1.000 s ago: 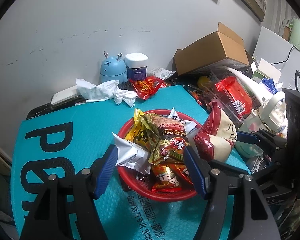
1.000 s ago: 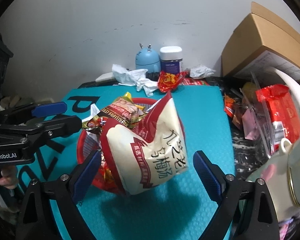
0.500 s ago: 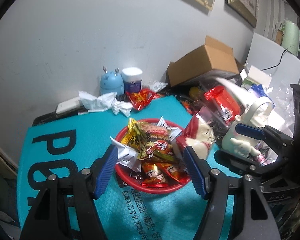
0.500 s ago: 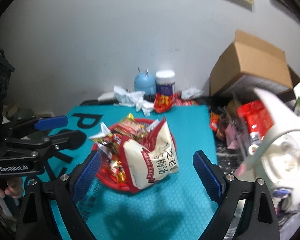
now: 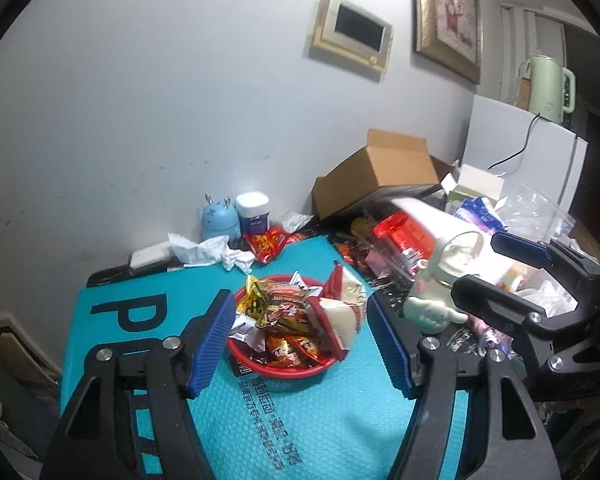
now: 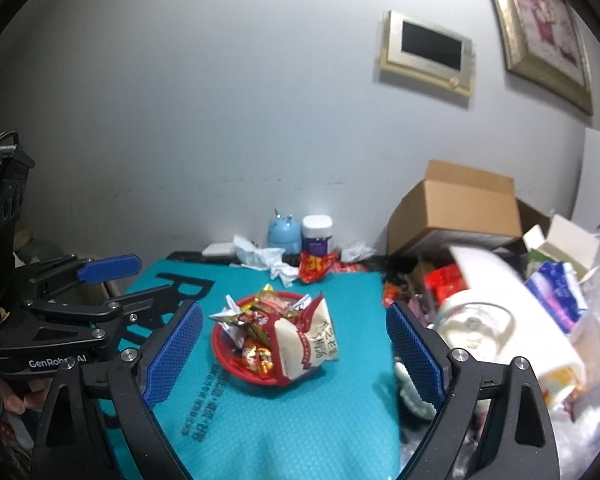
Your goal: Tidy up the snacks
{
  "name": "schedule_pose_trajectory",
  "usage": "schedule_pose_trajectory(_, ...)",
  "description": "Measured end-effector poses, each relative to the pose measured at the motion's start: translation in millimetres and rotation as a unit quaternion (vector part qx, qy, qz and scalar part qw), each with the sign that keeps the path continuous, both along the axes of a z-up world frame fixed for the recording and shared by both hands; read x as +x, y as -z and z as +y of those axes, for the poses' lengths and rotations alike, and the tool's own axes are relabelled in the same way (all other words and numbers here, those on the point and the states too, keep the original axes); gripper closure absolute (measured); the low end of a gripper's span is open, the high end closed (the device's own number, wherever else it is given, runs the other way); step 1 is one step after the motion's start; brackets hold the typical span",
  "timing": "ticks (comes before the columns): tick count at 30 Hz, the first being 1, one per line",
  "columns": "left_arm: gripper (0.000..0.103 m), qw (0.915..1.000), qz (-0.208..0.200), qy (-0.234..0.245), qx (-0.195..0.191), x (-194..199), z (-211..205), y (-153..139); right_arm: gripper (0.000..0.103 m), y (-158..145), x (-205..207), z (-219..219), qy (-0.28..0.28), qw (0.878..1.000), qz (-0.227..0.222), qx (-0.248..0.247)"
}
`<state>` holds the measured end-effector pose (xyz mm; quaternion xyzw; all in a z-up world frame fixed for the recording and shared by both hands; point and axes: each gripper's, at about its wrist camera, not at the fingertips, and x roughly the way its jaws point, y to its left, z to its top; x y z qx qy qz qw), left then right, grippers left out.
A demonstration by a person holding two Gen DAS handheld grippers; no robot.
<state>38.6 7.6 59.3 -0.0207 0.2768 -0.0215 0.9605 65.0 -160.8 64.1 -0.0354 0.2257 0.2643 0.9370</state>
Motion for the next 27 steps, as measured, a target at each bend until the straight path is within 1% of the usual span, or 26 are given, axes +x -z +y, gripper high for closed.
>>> schedule_pose_trajectory(5,0.036,0.9999,-0.015,0.003,0.007,-26.8,-11.5,-12.0,0.009,-12.5,-29.4,-11.9,0.014,1.0,-0.014,0.005)
schedule_pose_trajectory(7,0.028,0.9998,-0.02,0.004,0.006,-35.4,-14.6,-14.7,0.009,-15.8,-43.2,-18.0,0.023,1.0,-0.02,0.008)
schedule_pose_trajectory(8,0.022,0.9996,-0.028,0.003,0.005,-42.7,-16.4,-16.2,0.009,-16.8,-47.1,-19.5,0.025,0.999,-0.022,0.009)
schedule_pose_trajectory(9,0.021,0.9994,-0.033,0.001,0.006,-47.2,-17.9,-16.5,0.009,-17.8,-54.3,-22.6,0.028,0.999,-0.024,0.01)
schedule_pose_trajectory(11,0.021,0.999,-0.043,-0.002,0.008,-58.7,-21.5,-17.4,0.009,-17.9,-64.3,-26.0,0.032,0.999,-0.028,0.01)
schedule_pose_trajectory(14,0.021,0.999,-0.045,0.0,0.007,-74.5,-26.6,-16.0,0.009,-15.6,-79.1,-31.1,0.043,0.999,-0.026,0.008)
schedule_pose_trajectory(22,0.021,0.9996,-0.028,-0.003,-0.001,-95.4,-30.5,1.1,0.009,3.4,-101.6,-41.2,0.078,0.997,-0.006,0.007)
schedule_pose_trajectory(27,0.021,0.9999,-0.012,-0.005,-0.01,-100.3,-29.7,16.1,0.009,21.9,-110.3,-42.3,0.082,0.997,0.013,0.006)
